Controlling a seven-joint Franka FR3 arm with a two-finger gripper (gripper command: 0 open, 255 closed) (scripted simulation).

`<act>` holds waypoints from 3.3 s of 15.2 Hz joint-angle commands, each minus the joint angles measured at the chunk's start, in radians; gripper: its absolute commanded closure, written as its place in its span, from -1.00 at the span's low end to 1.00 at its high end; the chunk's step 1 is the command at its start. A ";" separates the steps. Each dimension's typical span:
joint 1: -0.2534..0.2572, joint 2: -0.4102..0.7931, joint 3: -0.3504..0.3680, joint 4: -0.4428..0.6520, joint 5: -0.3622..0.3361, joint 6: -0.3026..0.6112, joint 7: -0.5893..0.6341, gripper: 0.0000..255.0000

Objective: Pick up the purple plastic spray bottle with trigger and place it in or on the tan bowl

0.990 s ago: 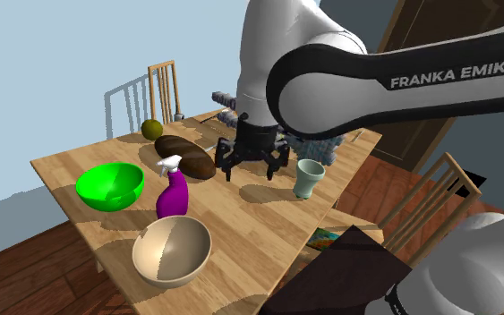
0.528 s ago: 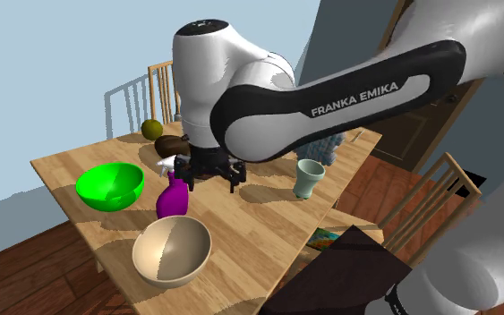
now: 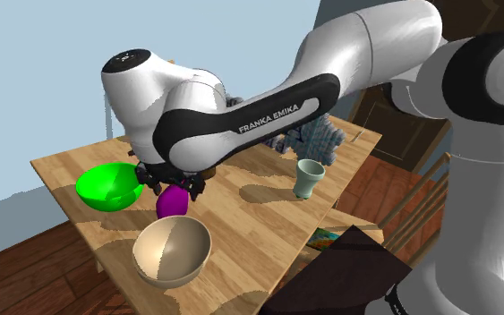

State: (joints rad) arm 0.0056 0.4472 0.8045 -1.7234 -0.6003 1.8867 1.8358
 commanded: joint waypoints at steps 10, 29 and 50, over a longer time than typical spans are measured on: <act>0.234 0.348 -0.160 0.406 -0.159 -0.119 0.137 -1.00; 0.220 0.363 -0.170 0.372 -0.173 -0.074 0.148 1.00; 0.227 0.278 -0.135 0.477 -0.118 -0.235 0.072 1.00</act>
State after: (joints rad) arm 0.2297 0.7287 0.6680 -1.2574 -0.7213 1.6645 1.9120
